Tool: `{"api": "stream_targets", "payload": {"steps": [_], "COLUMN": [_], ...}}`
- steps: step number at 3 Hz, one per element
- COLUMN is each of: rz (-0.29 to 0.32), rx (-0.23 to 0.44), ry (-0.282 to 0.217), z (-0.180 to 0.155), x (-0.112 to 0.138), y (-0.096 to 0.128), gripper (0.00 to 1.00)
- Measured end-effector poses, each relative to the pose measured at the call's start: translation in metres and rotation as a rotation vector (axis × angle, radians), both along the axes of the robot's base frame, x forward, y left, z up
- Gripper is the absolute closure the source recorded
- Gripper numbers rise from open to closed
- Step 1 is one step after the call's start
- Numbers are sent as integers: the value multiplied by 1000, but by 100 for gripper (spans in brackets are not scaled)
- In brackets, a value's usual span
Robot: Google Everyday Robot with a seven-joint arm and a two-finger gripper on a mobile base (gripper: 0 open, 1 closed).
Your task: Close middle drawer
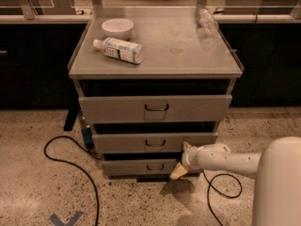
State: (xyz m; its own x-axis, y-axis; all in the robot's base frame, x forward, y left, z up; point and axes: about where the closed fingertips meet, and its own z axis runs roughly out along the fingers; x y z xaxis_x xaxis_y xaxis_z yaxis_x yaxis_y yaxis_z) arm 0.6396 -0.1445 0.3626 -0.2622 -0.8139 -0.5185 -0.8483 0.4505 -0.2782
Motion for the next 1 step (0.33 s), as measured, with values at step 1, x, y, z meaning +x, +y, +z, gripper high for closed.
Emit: {"api": "stream_targets", "payload": {"steps": [1], "rz": [0], "rx": [0], "ry": [0], "z": [0], "x": [0], "y": [0], "gripper": [0]}}
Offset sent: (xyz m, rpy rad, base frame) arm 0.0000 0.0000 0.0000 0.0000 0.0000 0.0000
